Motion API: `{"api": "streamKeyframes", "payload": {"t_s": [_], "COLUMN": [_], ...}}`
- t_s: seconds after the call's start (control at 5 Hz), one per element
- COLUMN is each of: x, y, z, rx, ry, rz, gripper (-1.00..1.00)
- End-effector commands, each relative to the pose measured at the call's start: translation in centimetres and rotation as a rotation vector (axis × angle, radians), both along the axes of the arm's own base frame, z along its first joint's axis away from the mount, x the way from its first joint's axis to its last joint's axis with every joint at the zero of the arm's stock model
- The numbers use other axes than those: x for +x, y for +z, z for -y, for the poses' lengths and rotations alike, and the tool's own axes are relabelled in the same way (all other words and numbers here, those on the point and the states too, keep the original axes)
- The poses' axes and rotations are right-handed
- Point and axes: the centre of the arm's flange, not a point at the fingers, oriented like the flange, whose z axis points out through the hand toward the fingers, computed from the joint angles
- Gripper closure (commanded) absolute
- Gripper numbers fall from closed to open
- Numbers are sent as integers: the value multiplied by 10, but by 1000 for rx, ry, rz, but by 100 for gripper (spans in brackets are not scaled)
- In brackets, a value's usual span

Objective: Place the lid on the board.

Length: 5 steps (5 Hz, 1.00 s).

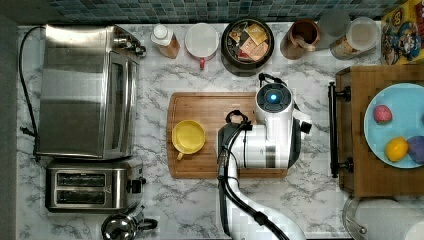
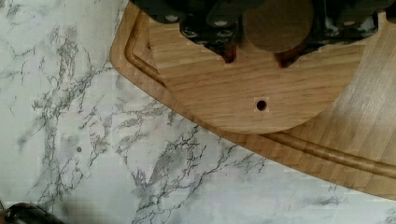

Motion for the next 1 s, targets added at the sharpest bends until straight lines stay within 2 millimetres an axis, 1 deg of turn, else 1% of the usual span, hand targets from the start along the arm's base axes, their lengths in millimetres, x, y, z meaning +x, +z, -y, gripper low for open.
{"api": "streamKeyframes", "payload": {"t_s": [0.2,0.4,1.0], "x": [48,51,42], "y": [11,8,23], "z": [-27,-29,-19], "rx": [21,20,12], "ry": [86,97,40], "rz": [9,1,62], "gripper": [-88,-100,-100]}}
